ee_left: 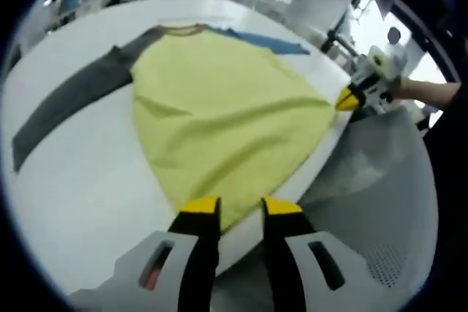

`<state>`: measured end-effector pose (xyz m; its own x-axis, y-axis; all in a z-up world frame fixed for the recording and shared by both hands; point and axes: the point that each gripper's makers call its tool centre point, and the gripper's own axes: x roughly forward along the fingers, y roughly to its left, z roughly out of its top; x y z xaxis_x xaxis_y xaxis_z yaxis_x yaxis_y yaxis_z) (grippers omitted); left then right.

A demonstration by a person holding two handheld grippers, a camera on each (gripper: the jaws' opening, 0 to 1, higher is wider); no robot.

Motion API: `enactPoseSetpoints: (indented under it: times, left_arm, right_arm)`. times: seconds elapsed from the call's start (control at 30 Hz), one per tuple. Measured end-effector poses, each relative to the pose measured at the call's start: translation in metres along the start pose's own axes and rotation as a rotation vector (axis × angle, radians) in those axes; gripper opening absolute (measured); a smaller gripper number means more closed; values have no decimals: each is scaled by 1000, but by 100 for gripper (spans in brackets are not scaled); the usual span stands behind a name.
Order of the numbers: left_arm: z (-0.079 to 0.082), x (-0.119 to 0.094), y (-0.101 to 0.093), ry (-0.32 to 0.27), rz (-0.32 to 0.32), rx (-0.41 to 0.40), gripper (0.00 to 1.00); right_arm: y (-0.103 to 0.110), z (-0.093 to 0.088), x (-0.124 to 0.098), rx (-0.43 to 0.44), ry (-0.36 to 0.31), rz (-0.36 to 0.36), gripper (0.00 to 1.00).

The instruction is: Fold the garment on the visible template until the final outline fits inside the template.

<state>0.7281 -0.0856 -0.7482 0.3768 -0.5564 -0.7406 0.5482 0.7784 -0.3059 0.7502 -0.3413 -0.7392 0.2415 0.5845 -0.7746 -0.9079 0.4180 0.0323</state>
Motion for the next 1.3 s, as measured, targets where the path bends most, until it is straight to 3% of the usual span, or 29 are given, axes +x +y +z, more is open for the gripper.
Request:
enactPoseSetpoints:
  times: [0.17,0.3,0.4,0.53,0.7,0.77,0.93,1.07,1.3]
  left_arm:
    - [18,-16,0,-42,13,12,25]
    - [33,-32,0,-83,22,6,32]
    - [44,-42,3,-130,34,-32,44]
    - [49,-56,4,-150,62,-38,59]
    - [55,-77,2,-184,83,-52,72]
    - [59,-87,11,-212,106,-64,77]
    - [70,-115,19,-254,139,-74,87]
    - [80,-141,24,-327,162,-82,92]
    - [75,-165,25,-324,162,-80,95]
  right_arm:
    - [-8,20,-15,22,-59,-43,11]
    - [-16,34,-29,47,-96,-91,23]
    - [-19,39,-38,49,-108,-114,33]
    - [-25,44,-52,87,-115,-158,45]
    - [-28,52,-71,147,-151,-200,60]
    - [-29,56,-81,180,-177,-215,65]
    - [-24,56,-98,210,-158,-237,81]
    - [-16,56,-112,209,-155,-245,88]
    - [-12,44,-133,247,-140,-297,100]
